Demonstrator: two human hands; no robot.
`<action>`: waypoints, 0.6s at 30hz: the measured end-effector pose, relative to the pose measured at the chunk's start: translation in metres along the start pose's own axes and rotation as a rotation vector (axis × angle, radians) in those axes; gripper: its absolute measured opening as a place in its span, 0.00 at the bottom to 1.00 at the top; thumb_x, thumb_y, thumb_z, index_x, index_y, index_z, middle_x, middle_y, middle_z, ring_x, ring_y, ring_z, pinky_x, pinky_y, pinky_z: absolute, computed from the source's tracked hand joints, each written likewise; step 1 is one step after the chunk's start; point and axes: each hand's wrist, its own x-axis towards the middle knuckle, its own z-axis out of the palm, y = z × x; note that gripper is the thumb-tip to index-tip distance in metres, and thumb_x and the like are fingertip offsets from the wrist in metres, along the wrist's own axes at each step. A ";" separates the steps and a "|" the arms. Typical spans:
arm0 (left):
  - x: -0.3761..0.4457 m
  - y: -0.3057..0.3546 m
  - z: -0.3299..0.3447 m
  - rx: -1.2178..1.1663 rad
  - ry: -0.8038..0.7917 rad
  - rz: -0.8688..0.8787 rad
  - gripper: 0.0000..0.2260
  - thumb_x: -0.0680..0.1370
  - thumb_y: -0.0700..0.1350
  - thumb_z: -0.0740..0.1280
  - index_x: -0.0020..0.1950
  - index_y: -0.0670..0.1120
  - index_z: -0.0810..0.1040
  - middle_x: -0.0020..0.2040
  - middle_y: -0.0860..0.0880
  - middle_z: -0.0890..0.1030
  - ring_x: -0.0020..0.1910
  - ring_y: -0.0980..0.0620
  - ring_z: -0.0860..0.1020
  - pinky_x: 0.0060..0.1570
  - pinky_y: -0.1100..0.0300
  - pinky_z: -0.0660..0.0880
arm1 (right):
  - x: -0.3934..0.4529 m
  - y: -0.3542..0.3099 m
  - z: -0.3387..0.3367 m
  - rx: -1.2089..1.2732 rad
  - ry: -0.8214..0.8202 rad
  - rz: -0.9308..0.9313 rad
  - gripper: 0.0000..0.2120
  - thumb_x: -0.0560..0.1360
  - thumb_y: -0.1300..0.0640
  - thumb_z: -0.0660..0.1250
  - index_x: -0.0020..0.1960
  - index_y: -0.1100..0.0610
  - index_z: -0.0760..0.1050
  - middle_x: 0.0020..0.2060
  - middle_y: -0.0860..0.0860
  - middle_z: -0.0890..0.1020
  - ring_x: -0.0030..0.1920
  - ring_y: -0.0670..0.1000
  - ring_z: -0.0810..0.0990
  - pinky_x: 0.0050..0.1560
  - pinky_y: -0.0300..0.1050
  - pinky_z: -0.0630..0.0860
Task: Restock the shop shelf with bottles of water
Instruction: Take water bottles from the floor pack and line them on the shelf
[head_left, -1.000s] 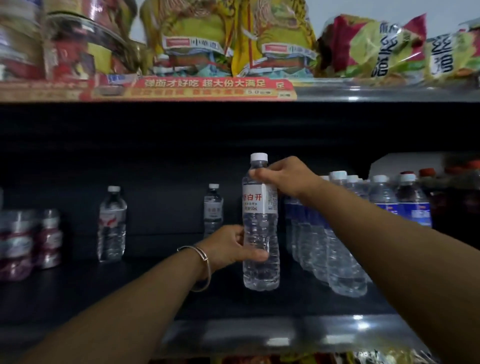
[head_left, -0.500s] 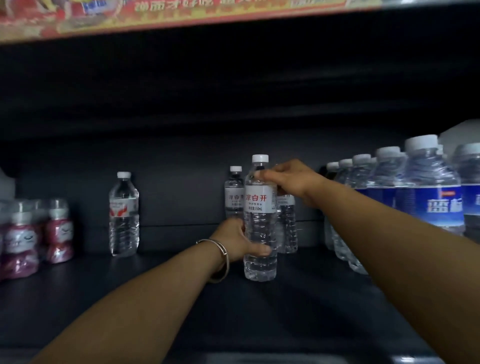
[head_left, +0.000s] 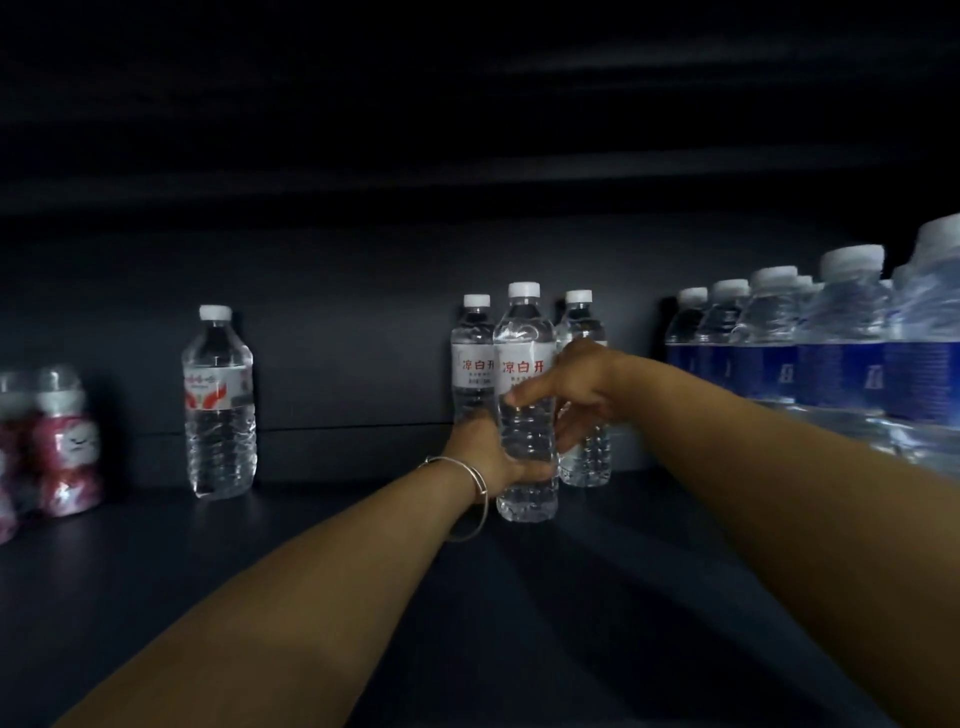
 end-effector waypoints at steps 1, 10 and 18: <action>0.002 -0.003 0.000 0.053 -0.031 0.010 0.23 0.69 0.46 0.75 0.62 0.45 0.74 0.53 0.52 0.75 0.54 0.54 0.76 0.48 0.70 0.67 | 0.004 0.000 0.000 0.009 0.020 0.000 0.21 0.68 0.59 0.75 0.57 0.65 0.74 0.47 0.61 0.82 0.46 0.62 0.83 0.49 0.60 0.80; 0.014 -0.031 0.010 0.299 -0.135 0.003 0.10 0.76 0.45 0.66 0.57 0.48 0.76 0.62 0.43 0.72 0.58 0.45 0.73 0.57 0.63 0.68 | 0.031 0.003 0.011 0.024 0.197 0.002 0.21 0.66 0.63 0.76 0.57 0.67 0.75 0.52 0.63 0.81 0.49 0.65 0.81 0.48 0.60 0.80; 0.028 -0.039 0.010 0.551 -0.238 -0.010 0.14 0.80 0.49 0.59 0.65 0.57 0.71 0.69 0.45 0.66 0.69 0.45 0.64 0.69 0.54 0.55 | 0.040 0.006 0.011 0.013 0.292 -0.001 0.20 0.64 0.62 0.78 0.52 0.64 0.76 0.49 0.62 0.82 0.45 0.63 0.83 0.45 0.58 0.81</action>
